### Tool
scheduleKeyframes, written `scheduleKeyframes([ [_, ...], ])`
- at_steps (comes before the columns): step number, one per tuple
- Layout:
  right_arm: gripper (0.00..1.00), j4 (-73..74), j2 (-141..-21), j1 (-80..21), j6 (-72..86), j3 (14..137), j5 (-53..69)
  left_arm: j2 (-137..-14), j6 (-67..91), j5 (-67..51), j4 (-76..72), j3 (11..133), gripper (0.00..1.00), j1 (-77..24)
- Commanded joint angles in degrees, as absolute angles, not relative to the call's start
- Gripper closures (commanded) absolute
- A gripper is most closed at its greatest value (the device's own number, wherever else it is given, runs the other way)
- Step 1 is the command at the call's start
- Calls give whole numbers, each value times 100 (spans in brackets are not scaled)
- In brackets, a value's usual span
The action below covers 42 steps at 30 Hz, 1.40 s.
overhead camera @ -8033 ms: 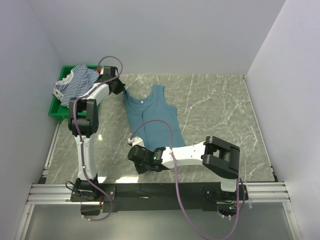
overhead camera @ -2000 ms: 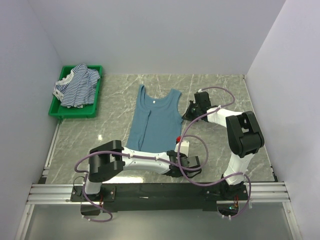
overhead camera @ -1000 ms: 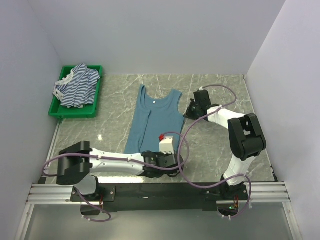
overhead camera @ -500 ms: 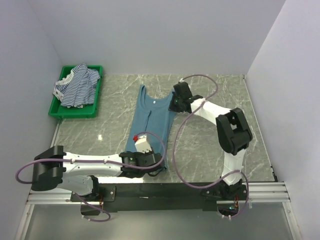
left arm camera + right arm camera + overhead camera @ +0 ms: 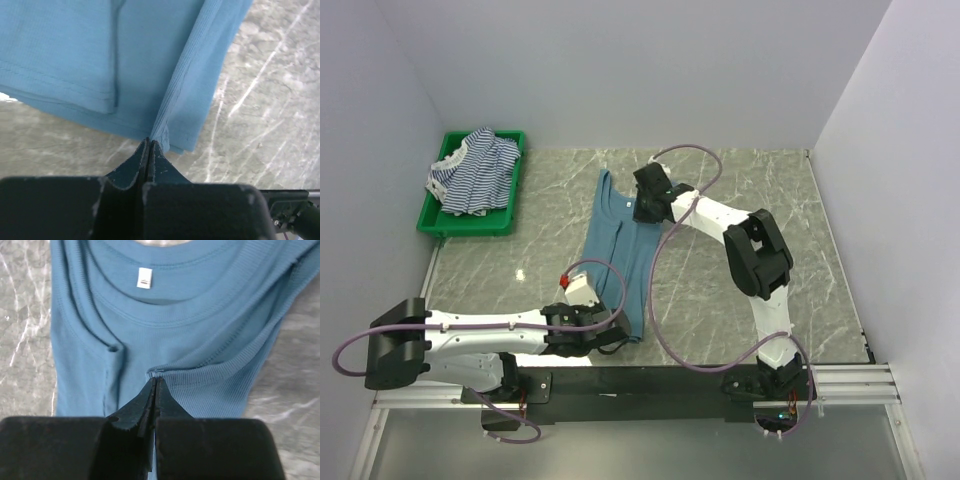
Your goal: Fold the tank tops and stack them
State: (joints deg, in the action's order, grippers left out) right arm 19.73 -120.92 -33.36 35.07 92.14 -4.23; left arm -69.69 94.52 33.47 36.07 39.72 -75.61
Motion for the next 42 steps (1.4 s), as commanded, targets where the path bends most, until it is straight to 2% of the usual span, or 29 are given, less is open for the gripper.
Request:
scheduleKeyframes([
  [1,100,2135,-12234,-3454,3472,9624,-729,-6768,9685,3463,3972,3885,99,-7524],
  [14,100,2197,-12480,-3586,3279,9923,-835,-6838,9721,3287,3858,3577,99,-7427],
  [17,97,2232,-12507,-3595,3156,10027,-844,-6873,9677,3244,3754,3525,98,-7409],
  [18,96,2267,-12533,-3595,3129,10072,-835,-6873,9651,3226,3727,3524,96,-7400],
  [19,89,2311,-12559,-3595,3103,10090,-835,-6890,9624,3217,3700,3524,91,-7392],
  [24,63,2066,-12411,-3612,2874,9958,-660,-6794,9483,3313,3822,3647,78,-7392],
  [28,57,1907,-12156,-3612,2664,10036,-519,-6549,9536,3524,4200,3823,68,-7365],
  [32,56,2153,-11945,-3507,2584,10256,-843,-6188,9388,3770,4447,3999,64,-7225],
  [36,58,2241,-11620,-2928,2803,10029,-879,-5915,8378,3657,3737,4201,64,-6856],
  [38,60,2224,-11479,-2480,2909,9818,-748,-5950,7684,3280,3106,4271,63,-6568],
  [42,60,2189,-11601,-1899,2979,9773,-475,-6571,6734,2331,2032,4342,68,-6065],
])
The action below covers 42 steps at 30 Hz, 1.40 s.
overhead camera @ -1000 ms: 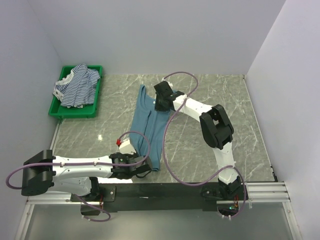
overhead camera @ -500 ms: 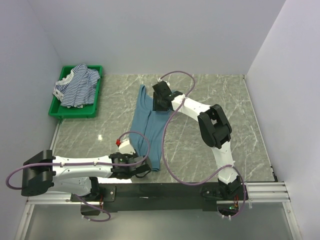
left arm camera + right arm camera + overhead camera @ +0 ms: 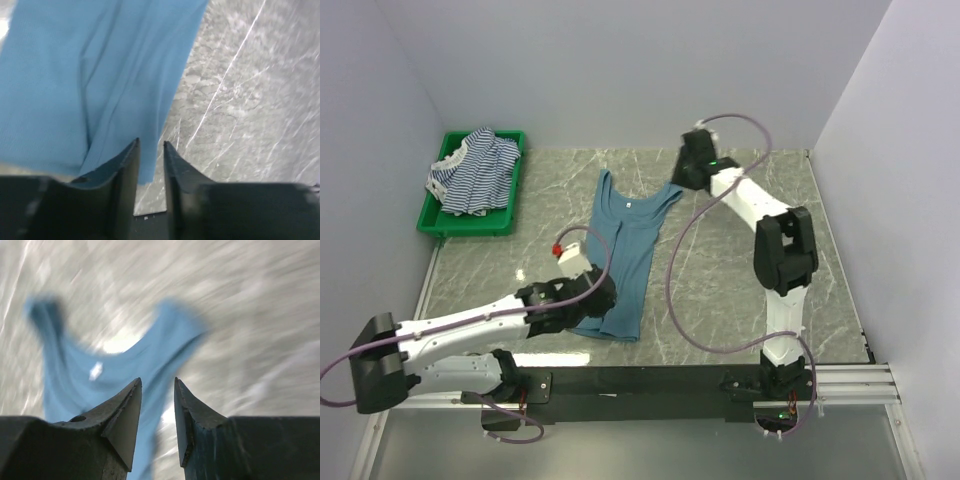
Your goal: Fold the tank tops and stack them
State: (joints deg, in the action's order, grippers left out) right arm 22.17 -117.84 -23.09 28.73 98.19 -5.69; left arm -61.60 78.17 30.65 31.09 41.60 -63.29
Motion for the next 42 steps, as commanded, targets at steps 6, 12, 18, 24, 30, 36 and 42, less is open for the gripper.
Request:
scheduleKeyframes([
  [6,58,2119,-12198,-1372,3076,10301,-19,-8048,6083,1679,1750,4948,80,-5845],
  [12,57,1978,-12655,-1239,3129,10582,360,-8639,6012,1337,1530,4984,84,-5713],
  [18,60,1417,-12981,-1239,3427,10521,659,-8859,5968,1266,1512,4949,85,-5669],
  [24,54,914,-13139,-1239,3647,10284,826,-8930,6003,1143,1424,4764,86,-5660],
  [30,55,554,-13201,-1257,3814,10125,888,-8947,6056,1099,1380,4588,87,-5660],
  [36,67,615,-13201,-1301,3859,10220,862,-8938,6029,1090,1415,4553,87,-5660],
  [42,64,1133,-13271,-1397,3561,10529,493,-8921,6012,1107,1468,4526,87,-5660],
])
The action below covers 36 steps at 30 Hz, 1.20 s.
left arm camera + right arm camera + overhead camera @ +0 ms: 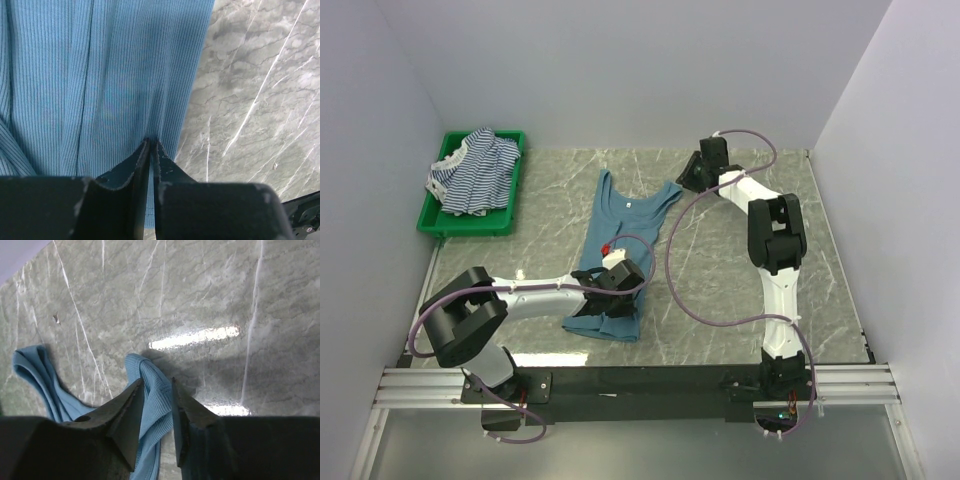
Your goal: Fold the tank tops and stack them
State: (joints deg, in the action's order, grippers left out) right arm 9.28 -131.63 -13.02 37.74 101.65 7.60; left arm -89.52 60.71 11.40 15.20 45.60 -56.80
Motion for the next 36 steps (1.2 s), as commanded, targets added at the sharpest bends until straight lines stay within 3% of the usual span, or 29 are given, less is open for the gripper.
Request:
scheduleKeyframes([
  [1,62,1203,-13271,-1415,3499,10555,423,-8921,6012,1107,1476,4518,87,-5660],
  [5,49,1204,-13201,-1415,3287,10407,290,-8886,5994,1072,1441,4482,87,-5651],
  [12,46,1221,-13306,-1415,3234,10423,492,-8886,5977,1072,1468,4474,87,-5651],
  [24,70,1424,-13351,-1468,3498,10450,431,-8815,5977,1055,1477,4430,87,-5643],
  [28,92,1503,-13263,-1468,3674,10529,422,-8850,5968,1020,1450,4395,87,-5651],
  [36,96,2442,-13412,-1555,3850,11451,10,-8894,5985,914,1310,4280,89,-5651],
])
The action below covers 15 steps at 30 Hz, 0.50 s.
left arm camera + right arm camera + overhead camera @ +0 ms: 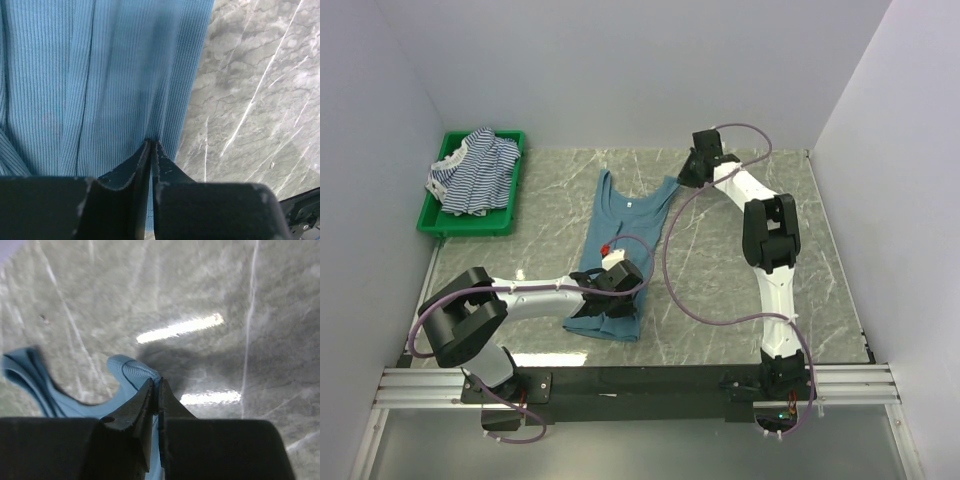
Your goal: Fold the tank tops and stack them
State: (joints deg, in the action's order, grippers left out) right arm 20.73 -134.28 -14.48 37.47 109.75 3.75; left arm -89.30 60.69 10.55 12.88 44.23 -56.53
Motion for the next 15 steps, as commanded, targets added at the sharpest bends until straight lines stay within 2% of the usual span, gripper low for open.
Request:
scheduleKeyframes([
  [1,96,2539,-13447,-1590,3832,11539,-139,-8903,5977,905,1292,4280,89,-5651],
  [8,93,3145,-13737,-1810,3797,12224,-685,-8921,5915,826,1239,4263,90,-5651],
  [12,84,3191,-13887,-1863,3849,12340,-773,-8912,5880,791,1222,4254,90,-5651],
  [15,72,3059,-13913,-1907,3929,12296,-756,-8877,5871,791,1230,4237,91,-5643],
])
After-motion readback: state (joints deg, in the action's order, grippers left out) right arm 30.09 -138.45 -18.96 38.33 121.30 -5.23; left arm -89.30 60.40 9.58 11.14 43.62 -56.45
